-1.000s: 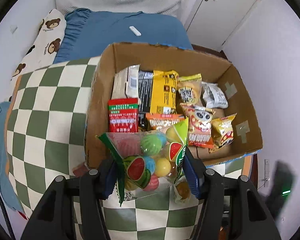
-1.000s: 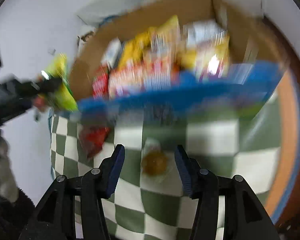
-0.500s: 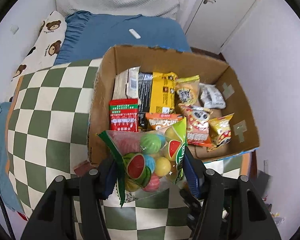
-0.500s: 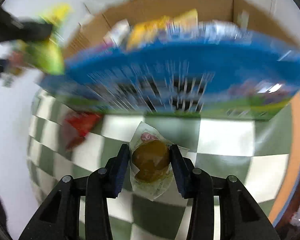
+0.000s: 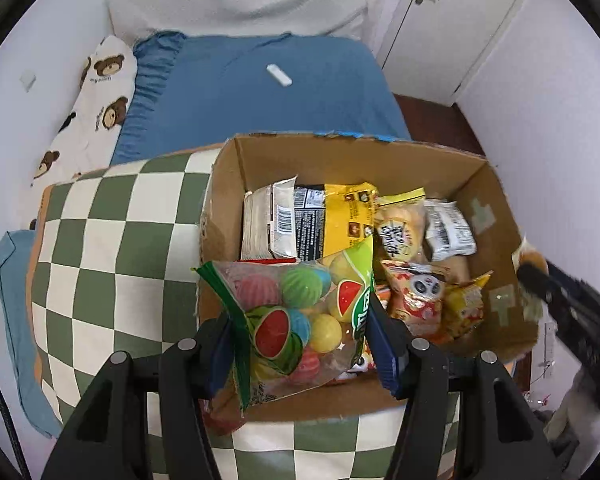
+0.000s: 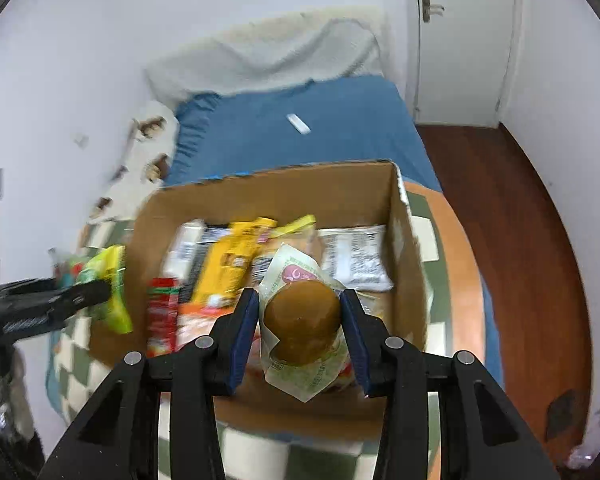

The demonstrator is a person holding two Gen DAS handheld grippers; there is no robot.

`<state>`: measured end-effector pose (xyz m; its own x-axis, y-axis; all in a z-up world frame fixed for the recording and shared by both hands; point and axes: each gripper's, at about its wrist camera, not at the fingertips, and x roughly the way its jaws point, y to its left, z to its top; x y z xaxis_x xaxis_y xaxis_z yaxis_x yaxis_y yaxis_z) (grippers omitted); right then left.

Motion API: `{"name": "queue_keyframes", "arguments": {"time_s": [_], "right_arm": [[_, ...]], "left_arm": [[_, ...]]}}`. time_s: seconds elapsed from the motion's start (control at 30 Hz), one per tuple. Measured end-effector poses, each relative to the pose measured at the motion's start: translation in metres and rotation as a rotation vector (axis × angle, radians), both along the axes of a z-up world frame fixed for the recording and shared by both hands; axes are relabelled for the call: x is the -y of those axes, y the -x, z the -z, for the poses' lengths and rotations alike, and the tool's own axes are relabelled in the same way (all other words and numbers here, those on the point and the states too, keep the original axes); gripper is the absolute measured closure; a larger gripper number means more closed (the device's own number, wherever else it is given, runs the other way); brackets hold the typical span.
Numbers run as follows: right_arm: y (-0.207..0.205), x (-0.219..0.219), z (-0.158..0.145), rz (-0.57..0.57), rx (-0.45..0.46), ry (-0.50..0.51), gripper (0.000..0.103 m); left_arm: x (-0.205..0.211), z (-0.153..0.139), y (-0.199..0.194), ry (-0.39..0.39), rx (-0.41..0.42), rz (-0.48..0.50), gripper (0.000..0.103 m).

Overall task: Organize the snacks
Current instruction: 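Carry both packets into the cardboard box and open both tools, then withdraw both tools from the box toward the remaining snacks on the mat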

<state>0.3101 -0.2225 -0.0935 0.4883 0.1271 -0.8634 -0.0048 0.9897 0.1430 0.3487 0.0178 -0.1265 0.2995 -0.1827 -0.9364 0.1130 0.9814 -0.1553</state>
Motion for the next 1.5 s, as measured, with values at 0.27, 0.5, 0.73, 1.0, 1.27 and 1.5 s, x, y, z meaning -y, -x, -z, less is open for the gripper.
{"name": "queue_keyframes", "arguments": {"time_s": [0.27, 0.5, 0.73, 1.0, 1.27, 1.5], "right_arm": [[-0.053, 0.0, 0.041, 0.029, -0.155, 0.06, 0.017], [-0.046, -0.011, 0.042, 0.018, -0.181, 0.086, 0.006], [-0.033, -0.014, 0.046, 0.034, -0.189, 0.095, 0.005], [-0.008, -0.023, 0.04, 0.032, -0.161, 0.112, 0.005], [0.032, -0.03, 0.002, 0.024, -0.058, 0.13, 0.005], [0.073, -0.036, -0.035, 0.025, 0.037, 0.129, 0.005]], "left_arm": [[0.013, 0.039, -0.037, 0.007, -0.136, 0.025, 0.035], [0.014, 0.038, -0.044, -0.026, -0.103, 0.007, 0.009], [0.013, 0.035, -0.03, -0.063, -0.052, -0.019, 0.009], [0.011, 0.017, -0.004, -0.09, 0.041, -0.048, 0.009], [0.006, -0.022, 0.037, -0.097, 0.192, -0.072, 0.009], [0.002, -0.051, 0.078, -0.077, 0.273, -0.066, 0.009]]}}
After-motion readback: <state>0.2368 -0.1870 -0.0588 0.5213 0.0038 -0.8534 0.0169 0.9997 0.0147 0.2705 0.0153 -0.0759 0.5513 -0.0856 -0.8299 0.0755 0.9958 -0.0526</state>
